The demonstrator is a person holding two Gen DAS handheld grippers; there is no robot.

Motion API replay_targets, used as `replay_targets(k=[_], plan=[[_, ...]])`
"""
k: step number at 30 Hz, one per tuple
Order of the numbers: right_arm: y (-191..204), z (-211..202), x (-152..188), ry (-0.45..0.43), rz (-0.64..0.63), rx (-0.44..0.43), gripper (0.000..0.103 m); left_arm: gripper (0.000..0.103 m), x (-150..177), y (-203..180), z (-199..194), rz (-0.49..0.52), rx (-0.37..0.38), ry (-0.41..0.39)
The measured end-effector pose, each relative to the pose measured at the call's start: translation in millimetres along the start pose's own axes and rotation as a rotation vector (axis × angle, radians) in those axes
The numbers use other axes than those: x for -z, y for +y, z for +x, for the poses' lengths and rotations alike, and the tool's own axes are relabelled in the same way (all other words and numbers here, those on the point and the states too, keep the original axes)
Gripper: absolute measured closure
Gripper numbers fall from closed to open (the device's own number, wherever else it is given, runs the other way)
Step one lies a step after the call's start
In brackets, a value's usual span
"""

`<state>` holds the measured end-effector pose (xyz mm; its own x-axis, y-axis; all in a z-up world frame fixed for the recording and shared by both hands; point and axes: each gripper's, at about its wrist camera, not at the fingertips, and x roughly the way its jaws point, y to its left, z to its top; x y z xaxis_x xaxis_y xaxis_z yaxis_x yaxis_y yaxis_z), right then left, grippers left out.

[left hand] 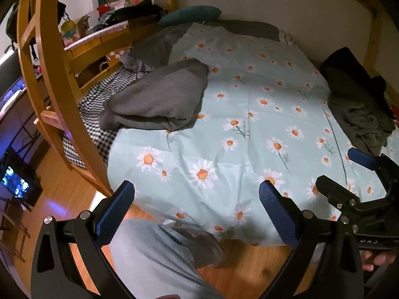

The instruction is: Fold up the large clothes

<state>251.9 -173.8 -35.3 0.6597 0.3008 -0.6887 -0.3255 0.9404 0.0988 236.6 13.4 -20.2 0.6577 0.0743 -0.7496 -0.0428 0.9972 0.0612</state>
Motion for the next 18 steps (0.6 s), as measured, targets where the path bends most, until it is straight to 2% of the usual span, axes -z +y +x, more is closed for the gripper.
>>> replay_targets(k=[18], plan=[[-0.6, -2.9, -1.7, -0.016, -0.007, -0.029, 0.003, 0.005, 0.2, 1.4, 0.7, 0.012, -0.052, -0.002]])
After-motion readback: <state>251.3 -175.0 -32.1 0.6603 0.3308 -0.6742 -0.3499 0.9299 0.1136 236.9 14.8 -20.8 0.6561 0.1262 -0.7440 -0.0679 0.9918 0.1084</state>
